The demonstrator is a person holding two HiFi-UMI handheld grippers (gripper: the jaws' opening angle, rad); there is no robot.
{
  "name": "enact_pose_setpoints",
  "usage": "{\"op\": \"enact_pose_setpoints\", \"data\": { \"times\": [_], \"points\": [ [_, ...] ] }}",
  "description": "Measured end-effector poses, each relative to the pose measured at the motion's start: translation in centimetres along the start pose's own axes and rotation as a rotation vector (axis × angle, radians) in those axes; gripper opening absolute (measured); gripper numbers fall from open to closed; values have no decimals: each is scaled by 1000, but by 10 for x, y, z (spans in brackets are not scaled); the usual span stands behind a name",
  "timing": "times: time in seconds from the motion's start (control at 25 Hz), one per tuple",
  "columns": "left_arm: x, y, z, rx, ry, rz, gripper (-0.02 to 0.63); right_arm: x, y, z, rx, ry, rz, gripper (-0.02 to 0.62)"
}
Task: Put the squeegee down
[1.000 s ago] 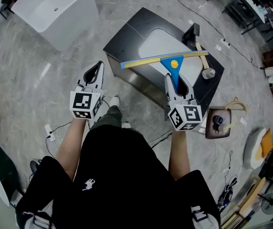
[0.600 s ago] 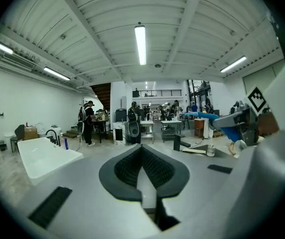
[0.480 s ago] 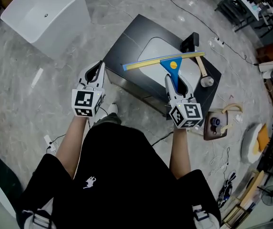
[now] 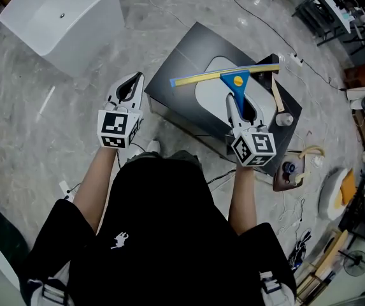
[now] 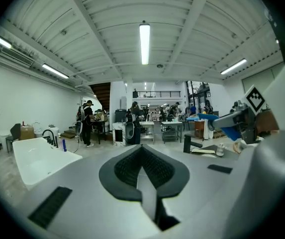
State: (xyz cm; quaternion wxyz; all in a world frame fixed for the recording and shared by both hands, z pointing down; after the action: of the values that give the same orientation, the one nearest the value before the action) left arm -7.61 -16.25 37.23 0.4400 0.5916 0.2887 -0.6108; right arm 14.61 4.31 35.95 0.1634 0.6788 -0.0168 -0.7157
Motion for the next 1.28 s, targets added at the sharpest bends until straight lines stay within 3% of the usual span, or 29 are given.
{"op": "enact_pose_setpoints", "data": {
  "times": [0.16,0.36,0.76,0.96,1.28],
  "points": [
    [-2,-5,19,44,-17,0,3,-6,21,2,31,-6,27,132],
    [-9,-13,31,132,-26,8,3,-15,59,-1,137,-71,50,132],
    [-3,-9,31,319,-60,12,3,-29,159,-11,470,-262,75,132],
    [-12,-1,29,389,-88,38,3,-50,198,-13,568,-346,135,132],
    [-38,28,24,442,-125,117,3,-92,237,-10,669,-383,197,132]
  ]
}}
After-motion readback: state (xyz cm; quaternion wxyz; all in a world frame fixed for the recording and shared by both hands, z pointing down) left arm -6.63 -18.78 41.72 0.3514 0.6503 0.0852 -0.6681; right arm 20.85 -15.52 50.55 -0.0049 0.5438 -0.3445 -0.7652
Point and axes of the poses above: the fingertips, and each gripper's own axes: y forward along the fingers, z to its left, x out of its top, the point moved 5 cm from there along -y, backward along the fingers, and after that the axes turned 9 degrees about -y, right-handed, at the moved point
